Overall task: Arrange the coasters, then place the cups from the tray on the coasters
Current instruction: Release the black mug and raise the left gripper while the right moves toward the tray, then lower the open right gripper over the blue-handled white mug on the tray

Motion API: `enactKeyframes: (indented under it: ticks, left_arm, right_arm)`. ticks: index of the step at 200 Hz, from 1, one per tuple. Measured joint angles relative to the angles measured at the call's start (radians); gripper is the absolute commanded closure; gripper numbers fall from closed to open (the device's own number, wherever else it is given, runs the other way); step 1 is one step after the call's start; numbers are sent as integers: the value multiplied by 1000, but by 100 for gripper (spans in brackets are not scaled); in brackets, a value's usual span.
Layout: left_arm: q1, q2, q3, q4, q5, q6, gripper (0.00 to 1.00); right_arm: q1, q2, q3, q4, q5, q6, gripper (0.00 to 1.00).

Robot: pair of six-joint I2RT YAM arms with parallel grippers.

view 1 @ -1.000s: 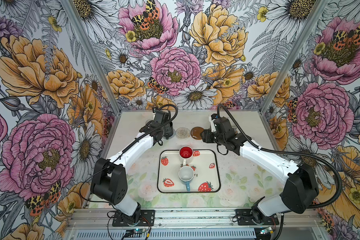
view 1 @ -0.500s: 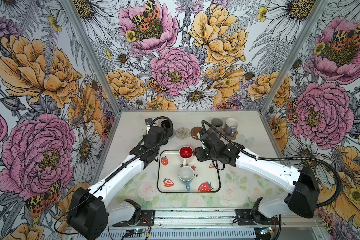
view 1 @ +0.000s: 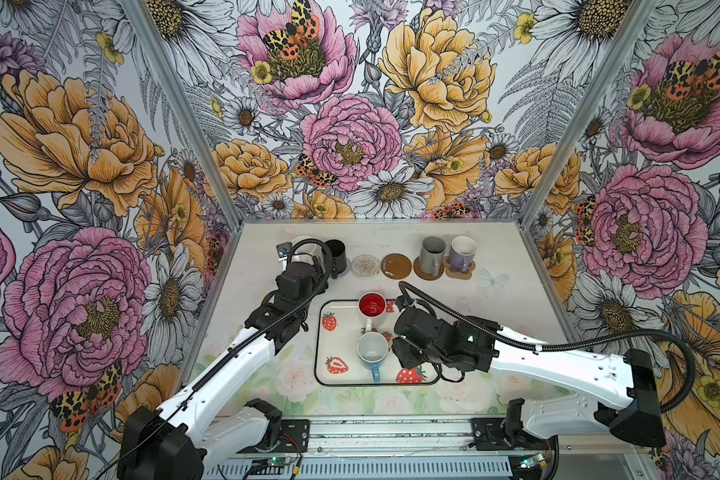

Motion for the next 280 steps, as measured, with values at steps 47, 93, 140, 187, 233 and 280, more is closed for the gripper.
enactKeyframes:
  ticks: [47,93,140,187,233,280]
  left_arm:
    - [2,-23,-17,11,13,0,27]
    - [2,-22,-17,11,34,0,26]
    - [2,-22,-17,11,46,0,25]
    - [2,-14,-17,18,57,0,25]
    - [2,6,-17,34,75,0,25]
    - [2,29,-17,55,93,-3,24]
  right_arm:
    - [91,26,-4,-27,0,61,43]
    - [175,93,-3,-31,-1,108,42]
    - [235,150,-3,-31,-1,145,39]
    - [244,159,-1,-8,-2,156,36]
    - [244,187,3,34,-20,156,36]
    - [231,209,11,54,-43,137,35]
